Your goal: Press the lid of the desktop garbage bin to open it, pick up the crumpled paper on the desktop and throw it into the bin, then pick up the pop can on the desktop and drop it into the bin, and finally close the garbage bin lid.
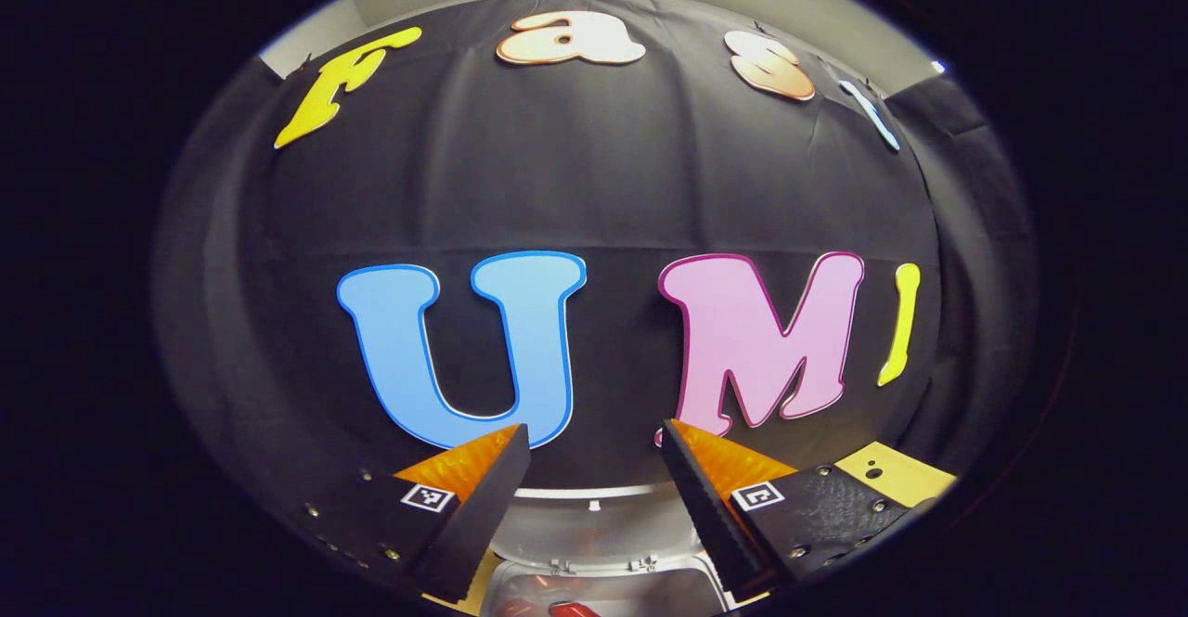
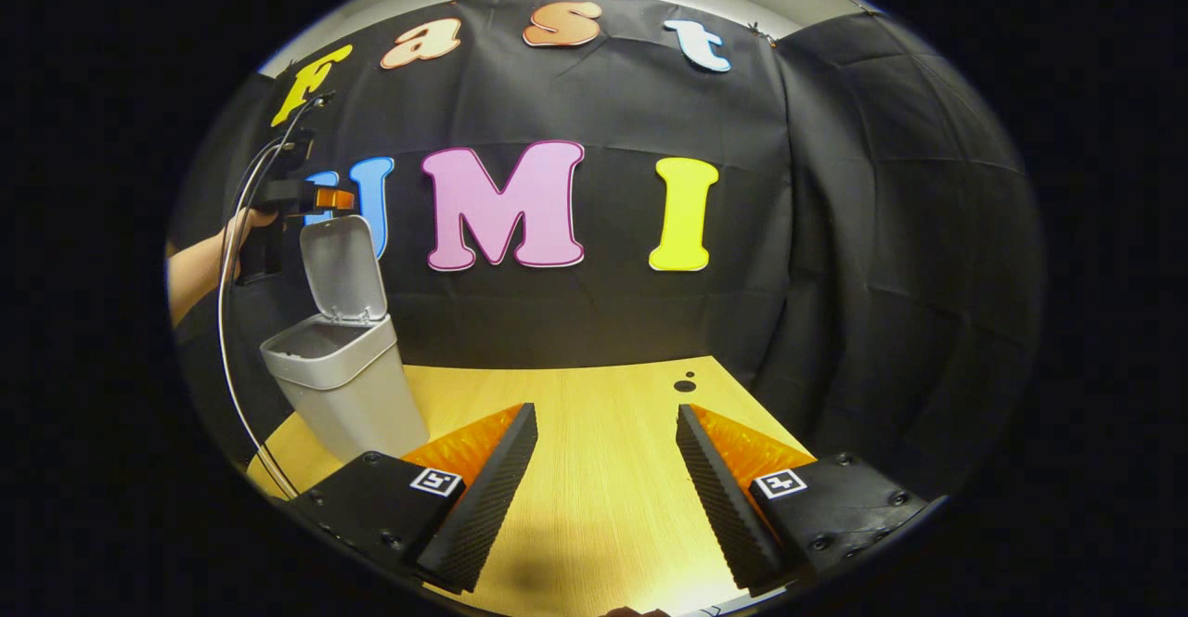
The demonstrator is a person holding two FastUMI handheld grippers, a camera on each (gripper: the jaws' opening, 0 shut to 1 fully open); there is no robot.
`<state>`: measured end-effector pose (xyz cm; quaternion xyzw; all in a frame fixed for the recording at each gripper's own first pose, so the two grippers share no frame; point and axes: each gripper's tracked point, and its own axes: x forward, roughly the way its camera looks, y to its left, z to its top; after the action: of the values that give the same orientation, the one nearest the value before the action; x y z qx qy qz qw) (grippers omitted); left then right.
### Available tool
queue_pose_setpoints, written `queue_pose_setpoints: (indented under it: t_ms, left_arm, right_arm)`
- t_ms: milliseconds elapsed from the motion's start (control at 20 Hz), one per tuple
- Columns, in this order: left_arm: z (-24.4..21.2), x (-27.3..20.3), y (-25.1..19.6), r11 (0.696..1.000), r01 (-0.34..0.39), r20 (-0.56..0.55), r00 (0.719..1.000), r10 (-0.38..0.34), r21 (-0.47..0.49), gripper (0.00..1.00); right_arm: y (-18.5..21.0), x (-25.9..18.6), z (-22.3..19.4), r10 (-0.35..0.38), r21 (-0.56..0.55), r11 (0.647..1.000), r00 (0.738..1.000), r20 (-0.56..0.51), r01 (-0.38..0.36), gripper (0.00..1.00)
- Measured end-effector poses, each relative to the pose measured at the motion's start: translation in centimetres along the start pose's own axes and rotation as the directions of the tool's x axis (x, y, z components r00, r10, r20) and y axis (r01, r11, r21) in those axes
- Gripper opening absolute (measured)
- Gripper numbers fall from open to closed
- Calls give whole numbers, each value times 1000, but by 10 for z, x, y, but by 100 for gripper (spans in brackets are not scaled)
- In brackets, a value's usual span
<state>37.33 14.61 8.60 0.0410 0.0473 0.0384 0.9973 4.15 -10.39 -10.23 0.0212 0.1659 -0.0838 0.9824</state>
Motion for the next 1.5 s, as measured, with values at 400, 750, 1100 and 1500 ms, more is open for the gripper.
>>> queue_pose_setpoints:
  t_ms: [400, 750, 1100, 1500]
  left_arm:
    - [-16, -21, 1, 999, 17, -77, 997, -20, -44, 94]
    - [-45, -78, -3, 998, 7, -120, 993, -14, -57, 94]
    - [-103, -127, -16, 999, 1, -164, 986, -10, -53, 94]
    - [-172, -149, -20, 1000, -3, -250, 968, -1, -14, 94]
  right_arm:
    - [18, -3, -1, 57, -21, 998, 998, -3, -57, 98]
    - [26, -3, -1, 90, -40, 995, 996, 3, -90, 98]
    - [35, -5, -7, 121, -50, 991, 993, -8, -121, 98]
    - [26, -9, -14, 110, -50, 993, 994, -20, -111, 98]
